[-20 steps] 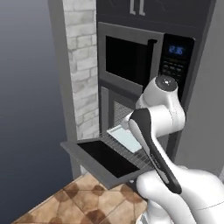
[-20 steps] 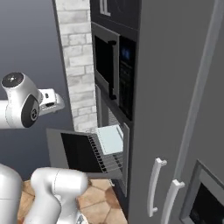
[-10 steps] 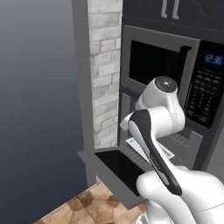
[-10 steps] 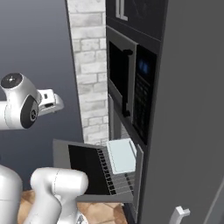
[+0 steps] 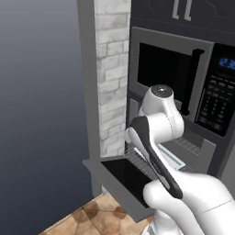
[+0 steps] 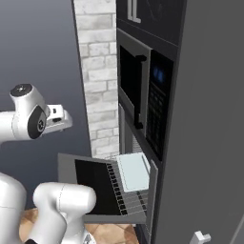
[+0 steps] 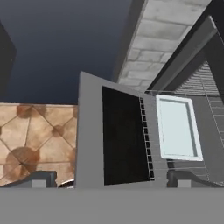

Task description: Take the baked cake out of the oven and place it on the plate for cooling. Then close the oven door.

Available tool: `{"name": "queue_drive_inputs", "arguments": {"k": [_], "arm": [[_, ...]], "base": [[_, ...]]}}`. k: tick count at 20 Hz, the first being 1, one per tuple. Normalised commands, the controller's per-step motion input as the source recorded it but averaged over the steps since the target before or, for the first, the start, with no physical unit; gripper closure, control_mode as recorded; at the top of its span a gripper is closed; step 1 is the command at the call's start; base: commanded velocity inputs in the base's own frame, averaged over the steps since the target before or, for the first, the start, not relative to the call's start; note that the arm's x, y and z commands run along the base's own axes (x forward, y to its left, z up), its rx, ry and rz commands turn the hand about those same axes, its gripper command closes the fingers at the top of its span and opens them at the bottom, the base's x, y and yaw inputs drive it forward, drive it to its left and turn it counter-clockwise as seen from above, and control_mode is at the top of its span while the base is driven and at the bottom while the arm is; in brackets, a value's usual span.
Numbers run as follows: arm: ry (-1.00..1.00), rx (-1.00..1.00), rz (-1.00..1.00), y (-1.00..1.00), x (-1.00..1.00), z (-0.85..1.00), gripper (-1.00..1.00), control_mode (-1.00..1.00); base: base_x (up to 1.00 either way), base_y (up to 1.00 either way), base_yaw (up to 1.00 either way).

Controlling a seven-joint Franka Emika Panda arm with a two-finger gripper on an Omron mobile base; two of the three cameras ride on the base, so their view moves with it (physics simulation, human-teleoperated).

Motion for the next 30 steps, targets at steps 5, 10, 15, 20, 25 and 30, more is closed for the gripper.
{"name": "queue_drive_inputs", "arguments": {"k": [5, 10, 15, 20, 25, 30], "arm": [[0.11, -0.10, -0.12, 0.00, 0.34, -0.70, -1.00, -1.00], [0.12, -0.05, -0.11, -0.02, 0.42, -0.67, -1.00, -1.00], [0.20, 0.00, -0.06, -0.17, 0.48, -0.59, -1.00, -1.00], [0.12, 0.00, -0.01, -0.15, 0.37, -0.57, -1.00, -1.00], [0.04, 0.00, 0.00, -0.02, 0.15, -0.53, -1.00, -1.00], [0.00, 0.00, 0.00, -0.17, 0.00, -0.62, -1.00, -1.00]], "base": [[0.00, 0.00, 0.00], [0.00, 0.00, 0.00], [0.00, 0.00, 0.00], [0.00, 0.00, 0.00], [0.00, 0.00, 0.00], [0.00, 0.00, 0.00]]}}
